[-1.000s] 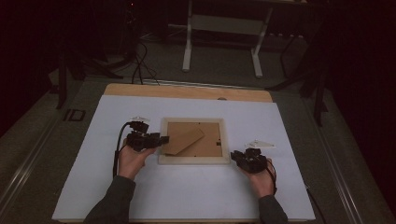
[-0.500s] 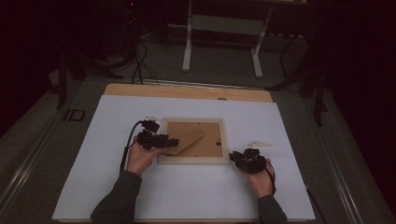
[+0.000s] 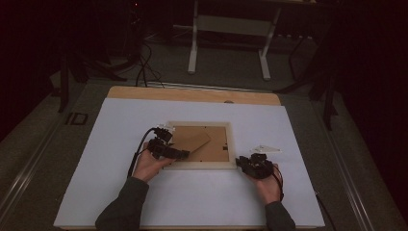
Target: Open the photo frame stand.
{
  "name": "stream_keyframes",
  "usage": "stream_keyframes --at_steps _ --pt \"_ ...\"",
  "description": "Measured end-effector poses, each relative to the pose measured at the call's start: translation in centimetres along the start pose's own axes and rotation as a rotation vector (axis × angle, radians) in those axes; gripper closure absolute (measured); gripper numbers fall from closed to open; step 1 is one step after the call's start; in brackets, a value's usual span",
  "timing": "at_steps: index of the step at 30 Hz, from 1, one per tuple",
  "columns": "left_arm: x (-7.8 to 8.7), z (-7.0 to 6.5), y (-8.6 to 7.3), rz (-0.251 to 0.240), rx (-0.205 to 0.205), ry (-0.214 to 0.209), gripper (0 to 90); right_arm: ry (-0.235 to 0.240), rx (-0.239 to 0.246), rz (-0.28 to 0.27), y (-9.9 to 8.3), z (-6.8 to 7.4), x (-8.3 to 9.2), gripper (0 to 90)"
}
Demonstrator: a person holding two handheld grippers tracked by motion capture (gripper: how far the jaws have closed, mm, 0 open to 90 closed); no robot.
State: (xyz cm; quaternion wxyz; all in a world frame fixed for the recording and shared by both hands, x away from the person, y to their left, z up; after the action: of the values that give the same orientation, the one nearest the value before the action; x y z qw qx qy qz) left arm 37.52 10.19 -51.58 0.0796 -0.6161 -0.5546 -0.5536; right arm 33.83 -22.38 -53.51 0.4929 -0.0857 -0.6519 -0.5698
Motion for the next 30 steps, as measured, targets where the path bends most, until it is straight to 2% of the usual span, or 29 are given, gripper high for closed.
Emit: stream_keyframes --at_steps 12,24,30 --pt "-0.2 0.1 -0.1 0.032 -0.015 0.017 36.0 0.001 0.003 0.001 0.0 0.0 0.0 74.2" --pt "0.1 -1.1 -0.4 -0.007 -0.128 0.105 36.4 -0.001 0.002 -0.007 0.1 -0.1 0.2 74.0" --pt "0.1 -1.5 -0.8 -0.032 -0.152 0.133 36.3 -0.005 0.004 -0.013 0.3 -0.3 0.4 74.1"
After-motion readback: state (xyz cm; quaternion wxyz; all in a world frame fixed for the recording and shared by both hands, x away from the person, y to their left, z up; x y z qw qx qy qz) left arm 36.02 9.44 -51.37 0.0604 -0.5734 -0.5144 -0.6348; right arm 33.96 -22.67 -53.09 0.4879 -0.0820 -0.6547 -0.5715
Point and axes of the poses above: each handheld gripper's, and its own axes: x roughly backward along the jaws, y roughly out of its top, z roughly to its left, the point moved 2 cm from there along -x, roughly forward along the jaws, and after that the axes turned 7 degrees about z, right-handed, at the moved point
